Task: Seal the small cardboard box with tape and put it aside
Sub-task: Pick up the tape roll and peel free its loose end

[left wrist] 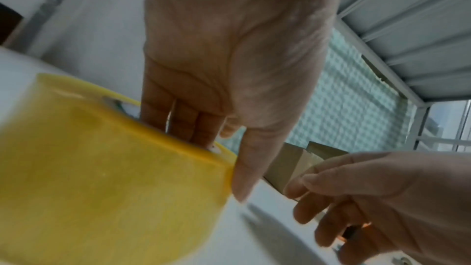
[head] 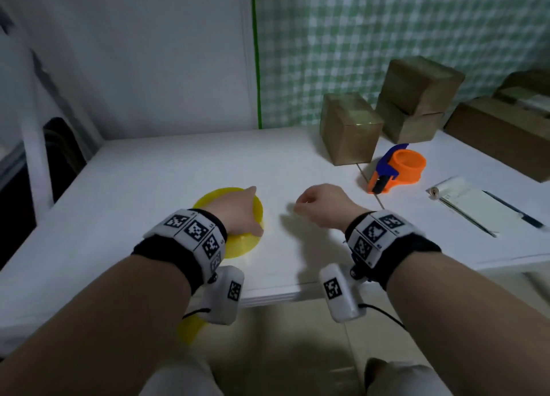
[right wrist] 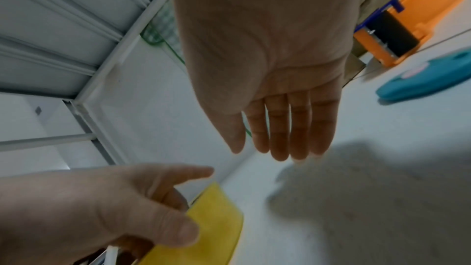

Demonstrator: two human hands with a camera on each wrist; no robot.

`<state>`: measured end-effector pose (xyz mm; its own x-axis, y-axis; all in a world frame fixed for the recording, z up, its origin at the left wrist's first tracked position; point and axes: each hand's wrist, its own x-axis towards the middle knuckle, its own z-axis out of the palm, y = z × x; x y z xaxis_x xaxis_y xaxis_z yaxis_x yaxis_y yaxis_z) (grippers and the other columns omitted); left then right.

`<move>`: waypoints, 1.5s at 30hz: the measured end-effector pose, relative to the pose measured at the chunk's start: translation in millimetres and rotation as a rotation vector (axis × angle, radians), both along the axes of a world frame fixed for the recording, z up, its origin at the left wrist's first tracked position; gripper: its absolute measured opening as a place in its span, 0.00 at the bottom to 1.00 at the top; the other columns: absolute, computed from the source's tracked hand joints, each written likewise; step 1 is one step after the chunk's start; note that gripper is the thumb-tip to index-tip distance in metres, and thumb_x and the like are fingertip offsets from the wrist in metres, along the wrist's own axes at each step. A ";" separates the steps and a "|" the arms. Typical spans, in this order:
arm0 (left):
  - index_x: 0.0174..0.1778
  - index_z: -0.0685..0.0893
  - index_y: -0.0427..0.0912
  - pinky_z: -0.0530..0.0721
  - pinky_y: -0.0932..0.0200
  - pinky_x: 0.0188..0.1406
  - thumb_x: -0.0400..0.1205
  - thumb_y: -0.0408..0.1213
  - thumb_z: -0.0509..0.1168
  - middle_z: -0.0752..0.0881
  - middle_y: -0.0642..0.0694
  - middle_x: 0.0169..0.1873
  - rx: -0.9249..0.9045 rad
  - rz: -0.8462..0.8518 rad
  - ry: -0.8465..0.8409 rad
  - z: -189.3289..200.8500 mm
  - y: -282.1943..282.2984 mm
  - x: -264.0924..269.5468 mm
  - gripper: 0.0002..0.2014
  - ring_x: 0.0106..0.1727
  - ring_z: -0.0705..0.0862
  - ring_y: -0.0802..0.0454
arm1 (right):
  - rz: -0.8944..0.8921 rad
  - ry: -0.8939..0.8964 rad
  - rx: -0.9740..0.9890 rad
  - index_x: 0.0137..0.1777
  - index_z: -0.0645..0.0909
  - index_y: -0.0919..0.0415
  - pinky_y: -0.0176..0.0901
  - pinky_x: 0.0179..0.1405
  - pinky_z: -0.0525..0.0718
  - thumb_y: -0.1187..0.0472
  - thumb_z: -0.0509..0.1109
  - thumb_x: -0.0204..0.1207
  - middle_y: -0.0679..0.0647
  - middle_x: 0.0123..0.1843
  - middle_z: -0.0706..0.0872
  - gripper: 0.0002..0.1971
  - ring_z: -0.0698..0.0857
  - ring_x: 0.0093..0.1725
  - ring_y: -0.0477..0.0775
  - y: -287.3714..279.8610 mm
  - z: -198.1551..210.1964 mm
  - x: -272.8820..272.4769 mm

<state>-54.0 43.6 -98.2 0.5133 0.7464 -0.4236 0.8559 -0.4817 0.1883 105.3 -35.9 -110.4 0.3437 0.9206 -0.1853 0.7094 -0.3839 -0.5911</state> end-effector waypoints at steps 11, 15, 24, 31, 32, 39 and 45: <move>0.83 0.58 0.49 0.82 0.59 0.42 0.79 0.21 0.65 0.82 0.45 0.38 -0.528 0.325 -1.017 25.2 -37.0 -11.8 0.39 0.38 0.83 0.50 | -0.113 0.841 0.225 0.78 0.65 0.50 0.49 0.49 0.86 0.61 0.70 0.78 0.59 0.54 0.84 0.30 0.84 0.42 0.55 -36.7 16.5 -13.1; 0.83 0.56 0.51 0.84 0.56 0.50 0.78 0.17 0.64 0.82 0.46 0.40 -0.642 0.271 -1.042 17.0 -64.8 -6.8 0.42 0.44 0.84 0.49 | -0.071 0.787 0.272 0.76 0.69 0.52 0.53 0.54 0.86 0.67 0.69 0.78 0.58 0.48 0.85 0.28 0.86 0.43 0.57 -57.8 21.0 -12.7; 0.81 0.61 0.55 0.87 0.53 0.51 0.78 0.18 0.65 0.86 0.43 0.41 -0.660 0.245 -1.041 15.5 -88.0 -10.8 0.40 0.45 0.87 0.47 | 0.006 0.617 0.279 0.68 0.77 0.53 0.48 0.47 0.81 0.67 0.68 0.79 0.53 0.42 0.85 0.19 0.83 0.45 0.58 -82.6 29.5 -20.0; 0.77 0.70 0.53 0.87 0.57 0.48 0.79 0.24 0.67 0.85 0.42 0.46 -0.577 0.263 -1.079 13.2 -92.7 -7.4 0.32 0.47 0.86 0.46 | -0.048 0.609 0.314 0.59 0.76 0.50 0.43 0.41 0.80 0.65 0.65 0.81 0.54 0.42 0.84 0.11 0.82 0.40 0.53 -86.7 27.5 -25.0; 0.77 0.71 0.53 0.87 0.57 0.46 0.79 0.25 0.67 0.85 0.42 0.47 -0.562 0.260 -1.076 13.9 -93.7 -7.0 0.31 0.47 0.86 0.47 | -0.057 0.606 0.309 0.58 0.77 0.50 0.44 0.42 0.81 0.64 0.65 0.81 0.55 0.45 0.84 0.11 0.82 0.42 0.53 -85.8 28.4 -24.8; 0.64 0.85 0.49 0.73 0.53 0.71 0.79 0.39 0.69 0.73 0.43 0.69 0.037 0.106 -0.868 21.2 -83.5 -0.9 0.16 0.70 0.75 0.48 | -0.094 0.589 0.329 0.51 0.79 0.57 0.42 0.43 0.83 0.70 0.66 0.79 0.51 0.41 0.82 0.07 0.81 0.38 0.49 -75.3 36.2 -24.3; 0.56 0.89 0.44 0.74 0.57 0.68 0.78 0.37 0.71 0.86 0.47 0.62 0.150 0.023 -0.839 28.6 -81.9 2.4 0.12 0.66 0.81 0.49 | -0.113 0.357 0.377 0.43 0.83 0.56 0.48 0.45 0.86 0.66 0.72 0.75 0.52 0.45 0.84 0.04 0.82 0.42 0.53 -69.3 36.7 -21.0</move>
